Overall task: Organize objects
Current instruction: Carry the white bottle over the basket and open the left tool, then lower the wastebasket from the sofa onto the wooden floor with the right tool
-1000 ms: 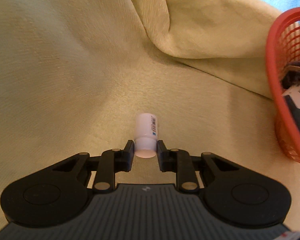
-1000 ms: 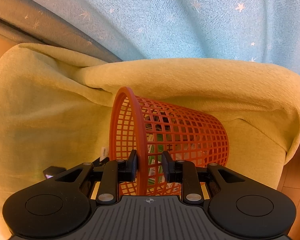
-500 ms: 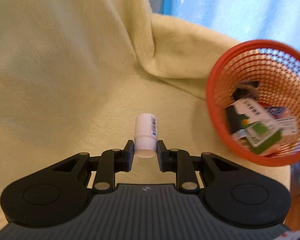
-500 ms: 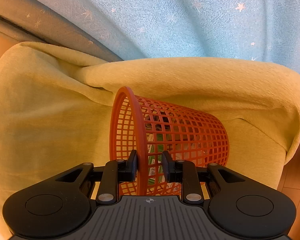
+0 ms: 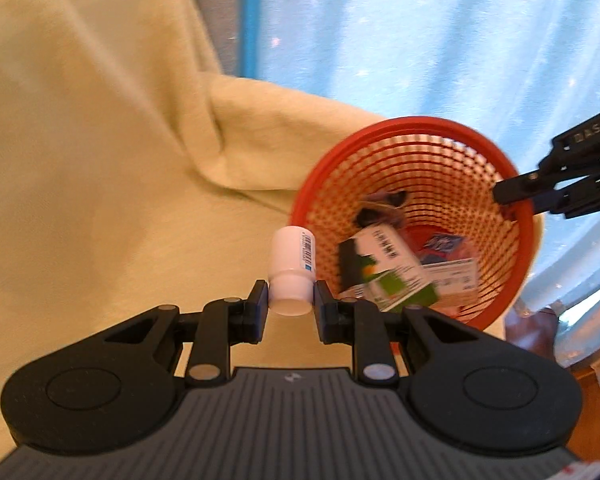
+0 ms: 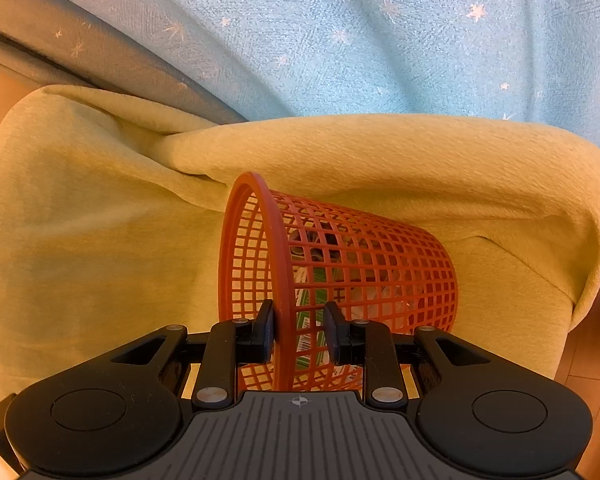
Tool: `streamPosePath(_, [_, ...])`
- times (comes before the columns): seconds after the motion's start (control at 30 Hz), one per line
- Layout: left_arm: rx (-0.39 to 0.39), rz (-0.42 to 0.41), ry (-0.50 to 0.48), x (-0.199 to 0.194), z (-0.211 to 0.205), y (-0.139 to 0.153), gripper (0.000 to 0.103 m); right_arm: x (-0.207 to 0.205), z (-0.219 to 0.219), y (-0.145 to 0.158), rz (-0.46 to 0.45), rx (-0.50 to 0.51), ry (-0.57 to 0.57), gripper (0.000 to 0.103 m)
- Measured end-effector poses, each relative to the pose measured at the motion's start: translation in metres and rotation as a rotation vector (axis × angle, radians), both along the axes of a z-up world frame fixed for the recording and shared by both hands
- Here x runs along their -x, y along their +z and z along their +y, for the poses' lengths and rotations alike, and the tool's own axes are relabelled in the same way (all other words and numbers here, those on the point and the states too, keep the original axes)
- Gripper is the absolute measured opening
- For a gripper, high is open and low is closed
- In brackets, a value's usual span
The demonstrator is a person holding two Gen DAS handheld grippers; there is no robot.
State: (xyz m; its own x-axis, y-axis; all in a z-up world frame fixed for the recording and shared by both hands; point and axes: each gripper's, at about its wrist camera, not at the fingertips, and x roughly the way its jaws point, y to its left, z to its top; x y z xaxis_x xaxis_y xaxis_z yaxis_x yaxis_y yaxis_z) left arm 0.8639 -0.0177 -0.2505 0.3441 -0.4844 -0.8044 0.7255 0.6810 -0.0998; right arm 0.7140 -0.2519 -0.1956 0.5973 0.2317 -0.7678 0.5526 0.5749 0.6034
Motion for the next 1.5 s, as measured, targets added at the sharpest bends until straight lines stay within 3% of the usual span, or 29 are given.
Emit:
streamPosePath(0.63, [0.033,0.02,-0.087,0.001,-0.048,-0.005,0.02,0.002,-0.002,-0.001,-0.006,-0.015,-0.008,0.022])
streamPosePath(0.67, [0.025,0.02,-0.079,0.001,-0.049,-0.007,0.021,0.002,-0.002,-0.001,-0.006,-0.015,-0.009,0.022])
streamPosePath(0.7, [0.027,0.024,-0.085,0.001,-0.05,-0.007,0.029,0.002,-0.002,-0.001,-0.006,-0.015,-0.011,0.022])
streamPosePath(0.77, [0.031,0.019,-0.085,0.002,-0.049,-0.007,0.043,0.003,-0.002,-0.001,-0.008,-0.017,-0.011,0.022])
streamPosePath(1.2, [0.022,0.016,-0.069,-0.005,-0.035,-0.002,0.043,0.012,-0.002,-0.003,0.003,-0.021,-0.04,0.022])
streamPosePath(1.5, [-0.017,0.017,-0.035,0.004,-0.006,0.002,0.042,0.065,-0.012,-0.025,0.129,-0.058,-0.179,0.015])
